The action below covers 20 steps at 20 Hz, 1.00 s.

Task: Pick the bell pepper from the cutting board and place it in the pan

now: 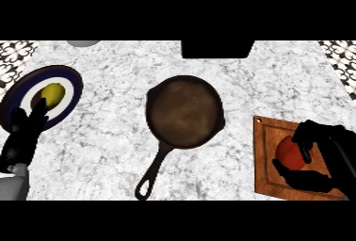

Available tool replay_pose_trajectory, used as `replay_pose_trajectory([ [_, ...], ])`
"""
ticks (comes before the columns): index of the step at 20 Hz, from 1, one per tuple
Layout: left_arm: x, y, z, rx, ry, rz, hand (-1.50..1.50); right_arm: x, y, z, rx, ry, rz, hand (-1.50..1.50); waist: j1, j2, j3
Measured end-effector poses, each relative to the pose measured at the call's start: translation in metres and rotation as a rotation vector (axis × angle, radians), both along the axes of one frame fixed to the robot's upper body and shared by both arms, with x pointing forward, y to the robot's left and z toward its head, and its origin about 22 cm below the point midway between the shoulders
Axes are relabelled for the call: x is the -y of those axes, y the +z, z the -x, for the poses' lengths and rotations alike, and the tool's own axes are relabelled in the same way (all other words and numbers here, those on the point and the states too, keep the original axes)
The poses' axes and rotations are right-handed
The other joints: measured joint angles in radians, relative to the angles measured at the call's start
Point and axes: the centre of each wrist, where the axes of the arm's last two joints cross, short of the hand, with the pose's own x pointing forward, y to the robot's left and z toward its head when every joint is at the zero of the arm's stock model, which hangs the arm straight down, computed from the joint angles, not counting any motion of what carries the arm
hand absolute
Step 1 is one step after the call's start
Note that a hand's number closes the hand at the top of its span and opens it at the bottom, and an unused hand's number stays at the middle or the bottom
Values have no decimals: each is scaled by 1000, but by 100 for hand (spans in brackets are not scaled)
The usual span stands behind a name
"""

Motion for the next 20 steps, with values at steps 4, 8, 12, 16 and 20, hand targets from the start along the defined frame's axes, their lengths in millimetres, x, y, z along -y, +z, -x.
replay_pose_trajectory([
  [4, 2, -2, 4, 4, -10, 0, 0, -39, 10, -16, 5, 4, -65, 150, 10, 2, 0],
  [8, 6, 3, 1, 3, -18, -2, 0, -64, 14, -52, -11, 2, -139, 150, 18, 4, 1],
  [12, 10, 7, -4, 3, -21, -3, 0, -96, 11, -83, -43, 4, -213, 150, 22, 5, 1],
  [16, 7, 4, -2, 7, -29, -2, 0, -121, -4, -116, -85, -7, -256, 150, 29, 7, 1],
  [20, 5, 5, -11, 8, -37, 2, 0, -146, -23, -144, -131, -13, -263, 150, 33, 10, 1],
])
